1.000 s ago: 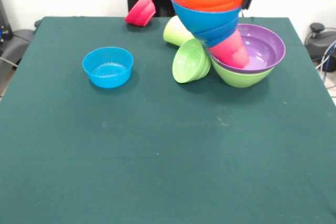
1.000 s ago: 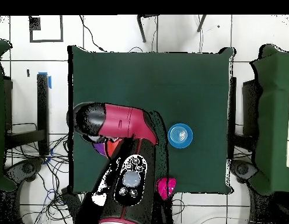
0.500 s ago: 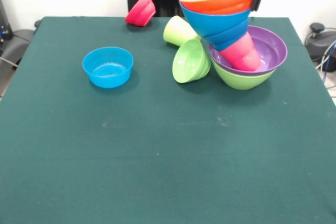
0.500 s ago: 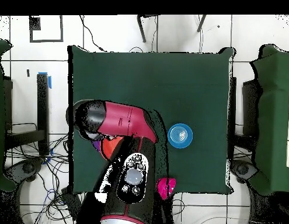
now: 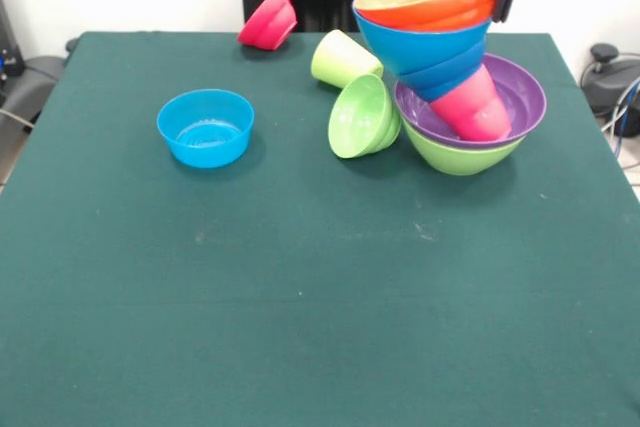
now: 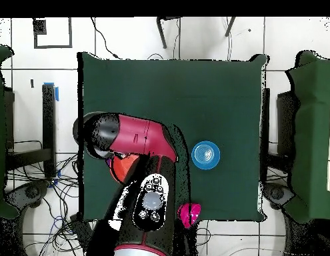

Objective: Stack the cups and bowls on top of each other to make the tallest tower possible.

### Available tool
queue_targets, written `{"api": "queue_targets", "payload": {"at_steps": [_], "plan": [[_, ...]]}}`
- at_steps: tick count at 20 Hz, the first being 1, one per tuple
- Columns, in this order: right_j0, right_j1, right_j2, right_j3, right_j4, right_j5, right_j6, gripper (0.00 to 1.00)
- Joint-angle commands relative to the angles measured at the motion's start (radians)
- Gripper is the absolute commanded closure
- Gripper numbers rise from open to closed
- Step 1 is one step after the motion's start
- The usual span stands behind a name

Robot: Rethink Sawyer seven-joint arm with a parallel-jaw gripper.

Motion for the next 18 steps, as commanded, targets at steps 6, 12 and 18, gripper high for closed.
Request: {"api": "queue_targets", "payload": {"at_steps": [6,12,18], "plan": [[0.0,0.023,0.136,-0.024,0.03,0.029,0.069,1.0],[-0.001,0.034,0.132,-0.06,0.021,0.066,0.079,1.0],[-0.022,0.059,0.167,-0.11,0.047,0.088,0.07,1.0]]}}
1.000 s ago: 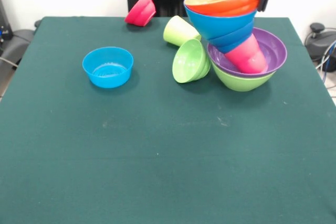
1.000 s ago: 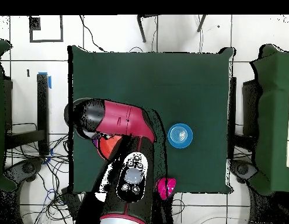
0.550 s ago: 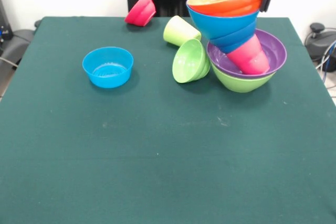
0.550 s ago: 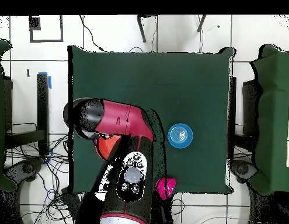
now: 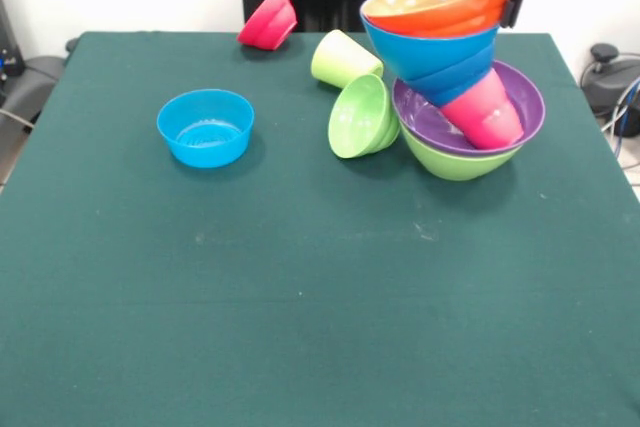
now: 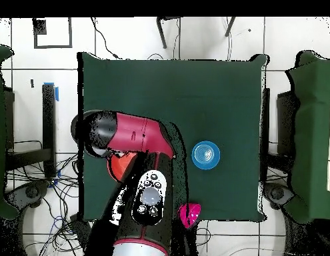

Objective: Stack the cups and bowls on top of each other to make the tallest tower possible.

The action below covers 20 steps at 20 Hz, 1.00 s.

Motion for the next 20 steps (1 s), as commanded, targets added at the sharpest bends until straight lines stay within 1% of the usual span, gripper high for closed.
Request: {"api": "queue_targets", "payload": {"at_steps": [1,3,10,20], "plan": [[-0.026,0.046,0.159,-0.098,0.053,0.086,0.067,1.0],[-0.038,0.047,0.177,-0.101,0.068,0.09,0.059,1.0],[-0.067,0.03,0.223,-0.066,0.106,0.066,0.025,1.0],[-0.086,0.026,0.241,-0.078,0.104,0.111,0.022,1.0]]}}
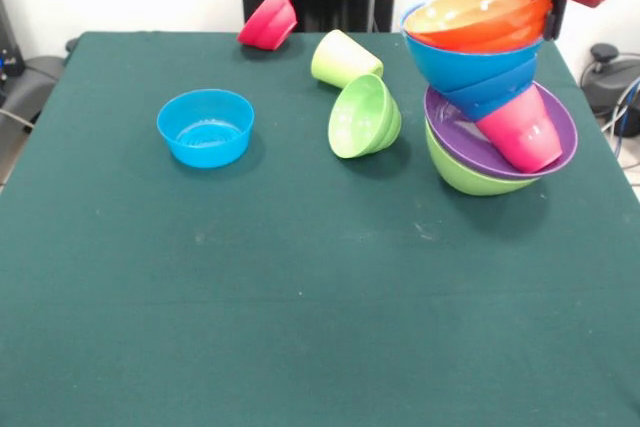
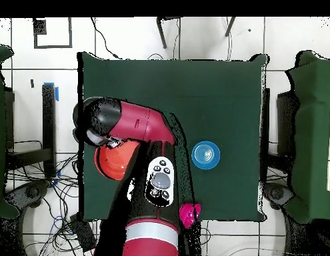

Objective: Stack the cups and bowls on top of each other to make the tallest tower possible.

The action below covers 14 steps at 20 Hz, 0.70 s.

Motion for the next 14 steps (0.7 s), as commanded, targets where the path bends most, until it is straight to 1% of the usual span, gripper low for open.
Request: {"api": "queue_targets", "payload": {"at_steps": [1,8,11,14], "plan": [[-0.024,0.004,0.14,-0.043,0.025,0.07,0.02,1.0],[-0.052,0.007,0.173,-0.063,0.041,0.088,0.015,1.0],[-0.055,0.012,0.178,-0.084,0.034,0.101,0.024,1.0],[-0.056,0.012,0.18,-0.072,0.024,0.07,0.017,1.0]]}}
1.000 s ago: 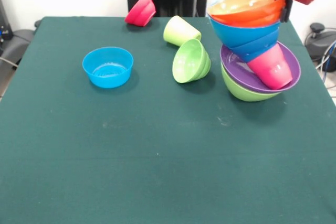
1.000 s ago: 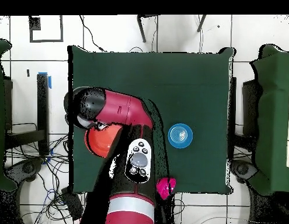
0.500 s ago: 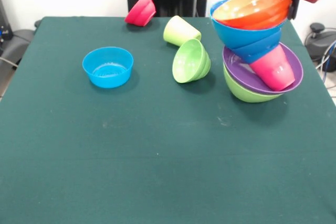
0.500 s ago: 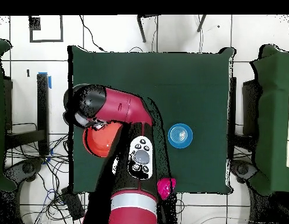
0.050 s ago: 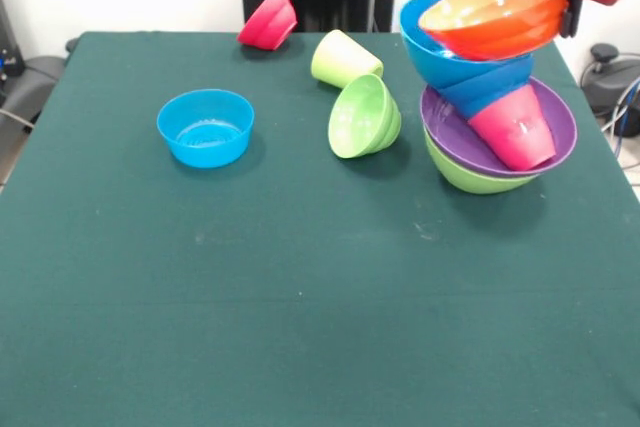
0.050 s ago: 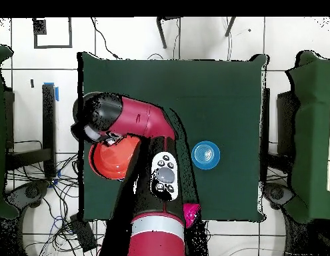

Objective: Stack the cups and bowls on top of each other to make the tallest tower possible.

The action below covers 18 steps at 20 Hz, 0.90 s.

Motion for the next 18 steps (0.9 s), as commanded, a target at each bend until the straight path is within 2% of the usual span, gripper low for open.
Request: {"api": "queue_targets", "payload": {"at_steps": [1,18], "plan": [[-0.022,0.012,0.125,-0.05,0.014,0.03,0.013,1.0],[-0.033,0.008,0.144,-0.028,-0.004,0.003,0.0,1.0]]}}
